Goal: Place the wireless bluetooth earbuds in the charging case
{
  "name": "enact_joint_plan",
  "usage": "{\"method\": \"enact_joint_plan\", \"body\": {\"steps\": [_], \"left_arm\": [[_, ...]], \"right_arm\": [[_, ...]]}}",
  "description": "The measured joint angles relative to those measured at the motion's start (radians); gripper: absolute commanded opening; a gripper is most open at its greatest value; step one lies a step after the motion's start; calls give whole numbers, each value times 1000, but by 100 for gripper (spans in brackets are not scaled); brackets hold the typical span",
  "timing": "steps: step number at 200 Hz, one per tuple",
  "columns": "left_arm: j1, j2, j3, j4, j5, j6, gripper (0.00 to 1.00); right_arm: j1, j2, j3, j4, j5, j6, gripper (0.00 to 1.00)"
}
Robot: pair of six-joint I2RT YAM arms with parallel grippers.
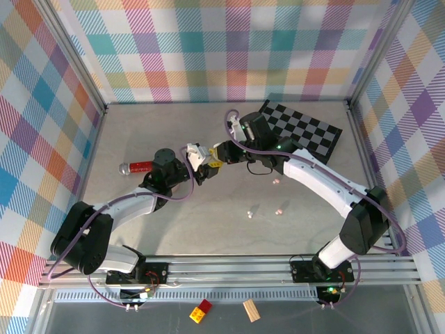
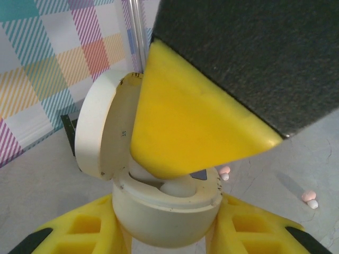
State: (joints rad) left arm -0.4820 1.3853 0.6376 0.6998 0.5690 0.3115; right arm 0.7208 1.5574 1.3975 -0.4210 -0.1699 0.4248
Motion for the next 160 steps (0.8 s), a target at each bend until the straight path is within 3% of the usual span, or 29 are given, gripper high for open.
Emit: {"method": "enact_joint_plan", "body": {"steps": [27,56,99,160], "left_arm": [[-1,1,1,0,-3,-1,33],[-1,1,3,2,-6,-5,33],[-1,14,14,13,-2,-26,33],[16,21,15,61,3,-79,33]], "right_arm": [[1,2,0,2,0,0,21],[1,2,0,1,0,-2,39],[0,-34,-53,36,9,0,44],[1,-307,-311,151,40,-27,51]]}}
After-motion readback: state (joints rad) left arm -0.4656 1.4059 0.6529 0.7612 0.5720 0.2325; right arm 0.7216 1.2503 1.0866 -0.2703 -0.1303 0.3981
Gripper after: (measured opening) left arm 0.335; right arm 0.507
